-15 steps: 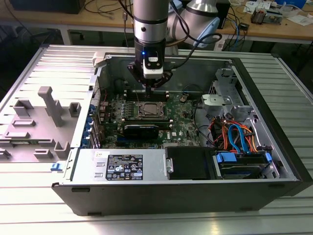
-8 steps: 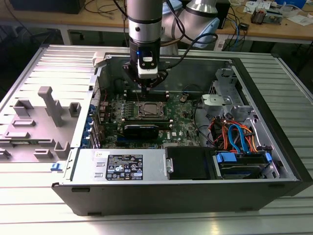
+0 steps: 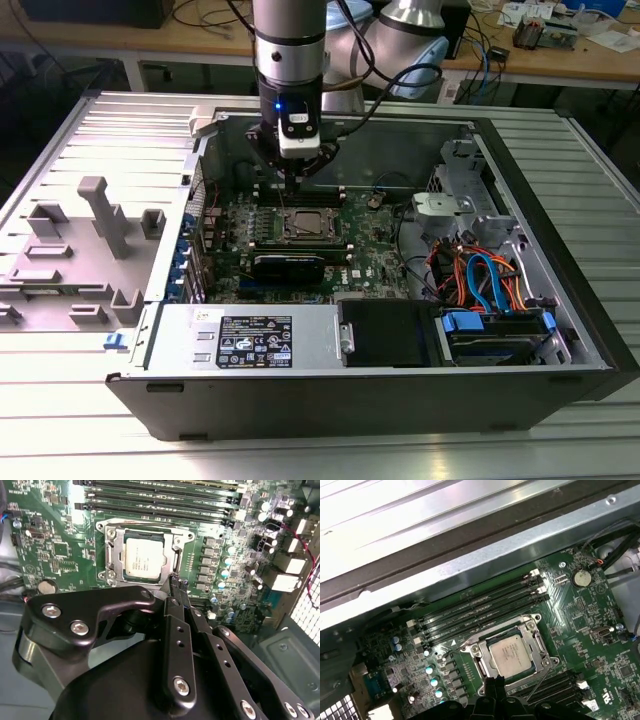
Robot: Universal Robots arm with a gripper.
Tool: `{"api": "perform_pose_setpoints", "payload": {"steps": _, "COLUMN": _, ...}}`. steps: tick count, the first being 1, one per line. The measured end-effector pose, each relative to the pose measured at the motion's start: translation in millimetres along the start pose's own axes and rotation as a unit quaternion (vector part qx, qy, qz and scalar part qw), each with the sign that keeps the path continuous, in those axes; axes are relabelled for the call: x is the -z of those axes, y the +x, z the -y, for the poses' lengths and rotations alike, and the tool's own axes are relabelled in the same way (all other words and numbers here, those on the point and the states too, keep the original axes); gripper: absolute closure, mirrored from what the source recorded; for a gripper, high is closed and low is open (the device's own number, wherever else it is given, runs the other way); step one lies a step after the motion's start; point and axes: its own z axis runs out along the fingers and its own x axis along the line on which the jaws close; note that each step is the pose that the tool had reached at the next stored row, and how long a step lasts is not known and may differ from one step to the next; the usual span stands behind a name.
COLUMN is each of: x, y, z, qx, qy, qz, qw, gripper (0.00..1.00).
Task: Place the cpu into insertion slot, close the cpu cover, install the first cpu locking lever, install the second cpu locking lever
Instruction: 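Install the first cpu locking lever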
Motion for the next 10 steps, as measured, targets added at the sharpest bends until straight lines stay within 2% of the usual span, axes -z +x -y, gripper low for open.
{"api": "perform_pose_setpoints", "payload": {"steps": 3, "x": 0.0, "y": 0.1, "z": 0.0, "qx": 0.027, "qy": -0.0012, "qz": 0.0, "qw": 0.9996, "gripper": 0.89}}
{"api": "perform_pose_setpoints", "payload": {"steps": 7, "x": -0.1, "y": 0.9, "z": 0.4, "qx": 0.055, "qy": -0.0029, "qz": -0.0001, "qw": 0.9985, "gripper": 0.89}}
{"api": "perform_pose_setpoints", "payload": {"steps": 10, "x": 0.0, "y": 7.1, "z": 2.8, "qx": 0.065, "qy": -0.0033, "qz": -0.0001, "qw": 0.9979, "gripper": 0.89}}
